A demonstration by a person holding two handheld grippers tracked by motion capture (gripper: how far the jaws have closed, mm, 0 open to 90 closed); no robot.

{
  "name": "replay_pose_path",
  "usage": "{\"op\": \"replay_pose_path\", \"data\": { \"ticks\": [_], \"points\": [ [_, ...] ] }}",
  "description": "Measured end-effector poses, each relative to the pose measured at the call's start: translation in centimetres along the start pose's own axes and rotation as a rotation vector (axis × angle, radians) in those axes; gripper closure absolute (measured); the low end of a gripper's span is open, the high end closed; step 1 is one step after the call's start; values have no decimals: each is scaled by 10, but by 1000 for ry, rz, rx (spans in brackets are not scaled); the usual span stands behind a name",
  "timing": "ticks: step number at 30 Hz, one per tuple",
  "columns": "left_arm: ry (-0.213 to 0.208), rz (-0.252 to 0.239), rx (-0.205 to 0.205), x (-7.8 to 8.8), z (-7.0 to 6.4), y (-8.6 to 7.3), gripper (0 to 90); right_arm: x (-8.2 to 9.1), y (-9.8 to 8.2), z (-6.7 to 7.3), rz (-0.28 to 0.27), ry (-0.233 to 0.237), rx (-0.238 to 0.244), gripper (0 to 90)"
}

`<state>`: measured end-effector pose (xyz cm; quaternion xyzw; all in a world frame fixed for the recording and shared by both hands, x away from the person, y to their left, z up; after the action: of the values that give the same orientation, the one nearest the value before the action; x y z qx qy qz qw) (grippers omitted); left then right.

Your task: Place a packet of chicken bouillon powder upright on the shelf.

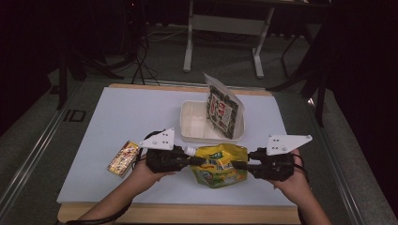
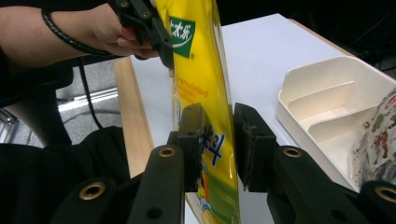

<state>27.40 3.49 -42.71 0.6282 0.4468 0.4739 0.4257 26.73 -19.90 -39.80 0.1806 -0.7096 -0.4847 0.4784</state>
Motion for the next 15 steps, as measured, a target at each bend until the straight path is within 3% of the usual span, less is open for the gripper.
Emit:
{"op": "replay_pose_path", "data": {
  "ticks": [6,12,15],
  "points": [
    [-4,4,-9,-1,0,1,891,0,-3,2,19,27,27,761],
    [-10,24,-11,0,-1,5,889,-1,-4,6,43,54,58,891],
    [-18,31,-9,2,0,5,888,-1,-3,9,60,60,70,899]
  ]
}}
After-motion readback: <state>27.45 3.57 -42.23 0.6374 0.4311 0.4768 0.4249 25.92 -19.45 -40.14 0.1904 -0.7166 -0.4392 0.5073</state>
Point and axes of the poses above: each handheld gripper's, and its own axes: x roughly backward along the jaws, y roughly out of its top, z roughly to its left, the point moved 5 cm from there along -x, roughly forward along the jaws, and after that the axes turned 15 degrees about -y, right-handed, at the moved point
